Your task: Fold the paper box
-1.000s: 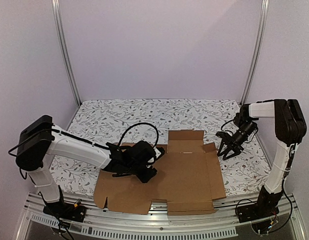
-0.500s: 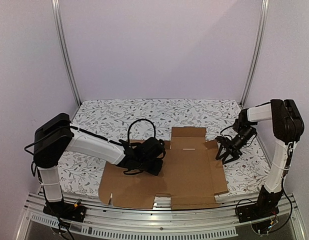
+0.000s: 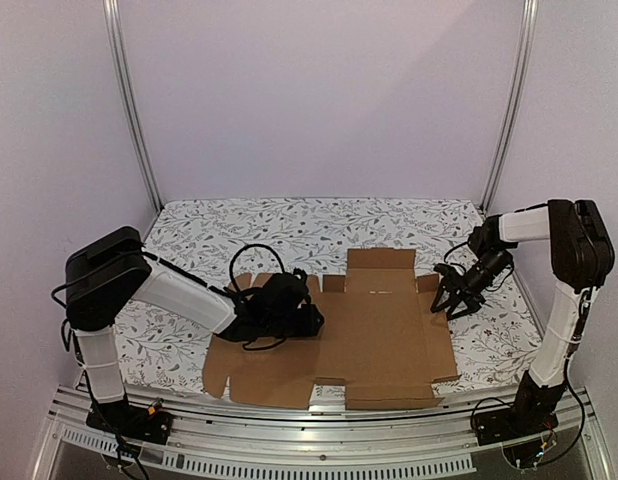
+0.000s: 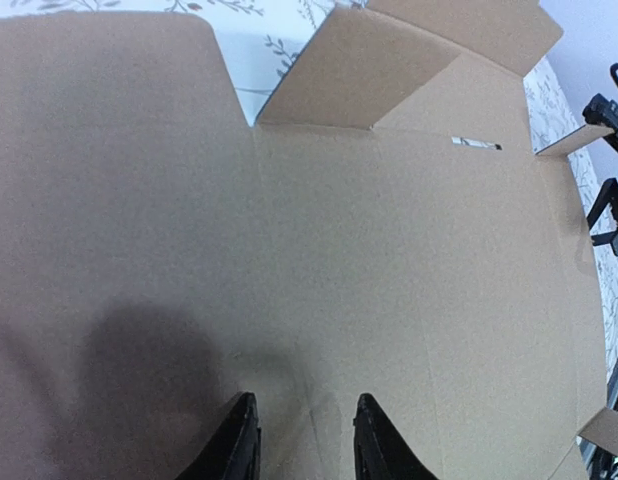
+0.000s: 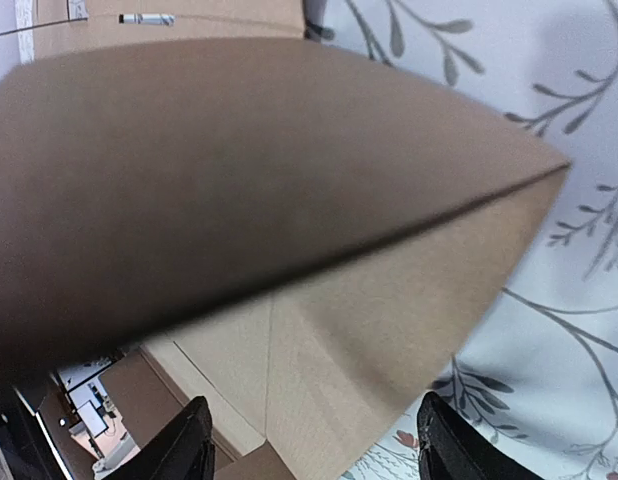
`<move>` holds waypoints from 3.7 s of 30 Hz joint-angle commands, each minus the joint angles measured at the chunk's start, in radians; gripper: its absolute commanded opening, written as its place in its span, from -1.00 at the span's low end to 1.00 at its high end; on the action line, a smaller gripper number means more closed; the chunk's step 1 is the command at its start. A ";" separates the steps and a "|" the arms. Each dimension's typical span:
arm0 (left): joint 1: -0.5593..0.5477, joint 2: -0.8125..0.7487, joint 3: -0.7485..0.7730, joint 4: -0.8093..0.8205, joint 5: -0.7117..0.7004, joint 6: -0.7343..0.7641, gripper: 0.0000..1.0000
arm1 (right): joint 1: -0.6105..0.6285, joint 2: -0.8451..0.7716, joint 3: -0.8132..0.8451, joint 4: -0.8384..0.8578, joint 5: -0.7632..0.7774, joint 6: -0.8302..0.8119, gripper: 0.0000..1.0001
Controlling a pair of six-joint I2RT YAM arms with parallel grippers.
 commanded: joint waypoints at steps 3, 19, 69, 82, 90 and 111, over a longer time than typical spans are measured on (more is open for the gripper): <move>0.002 0.035 -0.145 0.064 0.062 -0.182 -0.34 | -0.034 -0.091 -0.027 0.105 0.009 0.078 0.37; 0.007 0.058 -0.309 0.338 0.004 -0.386 -0.39 | -0.050 -0.071 -0.144 0.200 -0.089 0.114 0.38; -0.061 -0.009 -0.342 0.332 -0.157 -0.417 -0.40 | 0.140 -0.233 -0.127 0.208 -0.194 0.081 -0.90; -0.064 -0.367 -0.333 0.121 -0.094 0.142 -0.10 | 0.134 -0.129 0.517 -0.306 0.155 -0.369 -1.00; -0.057 -0.720 -0.342 -0.201 -0.163 0.366 -0.02 | 0.200 0.099 0.955 -0.556 0.445 -0.659 -1.00; 0.017 -0.555 -0.039 -0.292 -0.188 0.584 0.25 | 0.569 0.022 0.803 -0.222 0.927 -0.561 -1.00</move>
